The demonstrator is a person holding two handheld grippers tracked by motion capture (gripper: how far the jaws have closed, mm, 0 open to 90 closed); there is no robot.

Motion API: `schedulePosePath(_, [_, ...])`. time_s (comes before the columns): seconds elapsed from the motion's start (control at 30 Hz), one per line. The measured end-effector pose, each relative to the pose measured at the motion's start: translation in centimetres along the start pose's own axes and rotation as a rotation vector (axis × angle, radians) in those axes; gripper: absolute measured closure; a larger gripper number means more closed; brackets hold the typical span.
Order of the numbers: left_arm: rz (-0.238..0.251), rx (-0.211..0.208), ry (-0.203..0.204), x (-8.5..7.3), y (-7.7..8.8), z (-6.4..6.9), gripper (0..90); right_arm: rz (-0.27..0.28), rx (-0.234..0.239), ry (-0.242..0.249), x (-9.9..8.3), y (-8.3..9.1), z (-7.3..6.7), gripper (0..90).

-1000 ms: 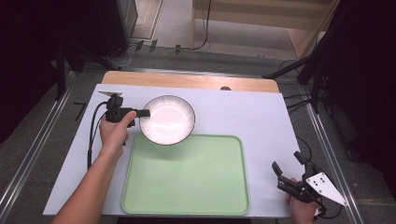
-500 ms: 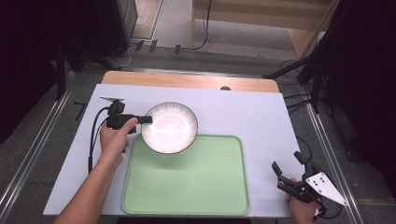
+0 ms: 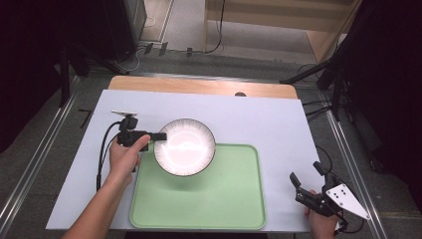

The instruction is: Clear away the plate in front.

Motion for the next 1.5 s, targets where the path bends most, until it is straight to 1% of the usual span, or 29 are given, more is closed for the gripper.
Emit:
schedulePosePath(0.17, [-0.019,-0.011,-0.009,-0.9,-0.2,0.2,83.2,-0.001,0.000,0.000,0.0,0.0,0.0,14.5])
schedulePosePath(0.37, [-0.041,-0.014,-0.018,-1.9,-0.4,0.4,83.1,0.000,0.000,0.000,0.0,0.0,0.0,14.5])
schedulePosePath(0.6, [-0.060,-0.025,-0.022,-3.2,-0.6,0.6,83.1,0.000,0.000,0.001,0.0,0.0,0.0,14.5])
schedulePosePath(0.7, [-0.074,-0.020,-0.028,-3.8,-0.7,0.6,83.0,0.000,0.001,0.000,0.0,0.0,0.0,14.5])
schedulePosePath(0.73, [-0.080,-0.022,-0.025,-4.1,-0.9,0.5,83.0,-0.001,0.000,0.000,0.0,0.0,0.0,14.5])
schedulePosePath(0.77, [-0.080,-0.022,-0.025,-4.1,-0.9,0.5,83.0,-0.001,0.000,0.000,0.0,0.0,0.0,14.5])
schedulePosePath(0.9, [-0.101,-0.020,-0.029,-5.1,-1.4,0.5,82.9,0.000,0.000,0.000,0.0,0.0,0.0,14.5])
schedulePosePath(1.07, [-0.137,-0.030,-0.030,-6.2,-2.1,0.6,83.0,0.000,0.000,0.000,0.0,0.0,0.0,14.5])
schedulePosePath(1.27, [-0.153,-0.041,-0.032,-7.0,-2.5,0.7,82.9,0.000,0.000,0.000,0.0,0.0,0.0,14.5])
schedulePosePath(1.37, [-0.161,-0.039,-0.035,-7.3,-2.6,0.6,82.9,0.001,0.000,0.000,0.0,0.0,0.0,14.5])
schedulePosePath(1.4, [-0.169,-0.032,-0.046,-7.5,-2.8,0.5,82.8,0.000,0.000,0.000,0.0,0.0,0.0,14.5])
schedulePosePath(1.5, [-0.178,-0.023,-0.051,-7.8,-3.0,0.5,82.5,0.001,0.000,0.001,0.0,0.0,0.0,14.5])
Point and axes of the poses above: each handheld gripper's, and its own axes: y roughly backward along the jaws, x roughly out of its top, z roughly to its right, the point moved 7 cm from there along -y, roughly forward along the jaws, and after that the axes turned 12 degrees about y, right-handed, at the moved point
